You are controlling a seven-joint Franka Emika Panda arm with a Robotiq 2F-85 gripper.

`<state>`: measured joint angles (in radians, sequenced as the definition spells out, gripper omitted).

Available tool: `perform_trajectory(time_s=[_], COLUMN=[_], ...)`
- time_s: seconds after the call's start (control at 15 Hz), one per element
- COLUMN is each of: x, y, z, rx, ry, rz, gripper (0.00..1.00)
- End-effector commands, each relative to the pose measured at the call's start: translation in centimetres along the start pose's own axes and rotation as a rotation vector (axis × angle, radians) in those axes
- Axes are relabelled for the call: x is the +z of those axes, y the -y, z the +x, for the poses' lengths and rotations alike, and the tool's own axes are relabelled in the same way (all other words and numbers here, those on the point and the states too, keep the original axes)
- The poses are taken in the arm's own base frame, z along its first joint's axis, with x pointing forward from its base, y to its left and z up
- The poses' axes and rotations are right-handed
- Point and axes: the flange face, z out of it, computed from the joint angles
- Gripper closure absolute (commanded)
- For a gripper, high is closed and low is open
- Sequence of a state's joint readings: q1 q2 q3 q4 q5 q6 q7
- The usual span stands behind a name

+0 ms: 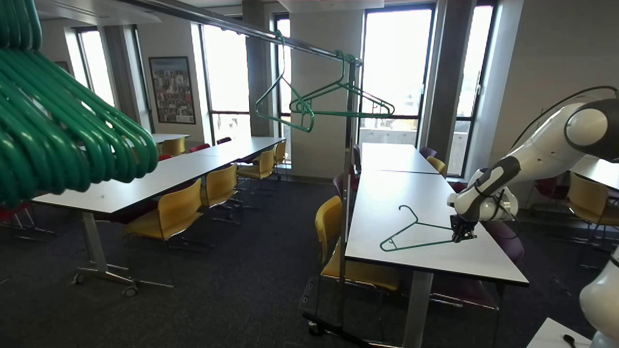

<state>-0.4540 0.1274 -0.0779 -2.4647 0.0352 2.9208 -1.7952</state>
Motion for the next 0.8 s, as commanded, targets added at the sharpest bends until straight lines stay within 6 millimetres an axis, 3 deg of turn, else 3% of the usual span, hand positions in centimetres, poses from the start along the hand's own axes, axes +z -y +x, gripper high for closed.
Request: perform_trajectory(time_s=[0.0,0.4,0.73], x=[-4.3,-8.3,-13.9], y=[2.2,4.4,5.7], z=[2.0,3.6,3.9], rx=[0.025,0.046,0.136], ry=[0.01,0.003,0.074], rz=[-0.159,-0.283,-0.467], gripper=[0.98,0.98,0.98])
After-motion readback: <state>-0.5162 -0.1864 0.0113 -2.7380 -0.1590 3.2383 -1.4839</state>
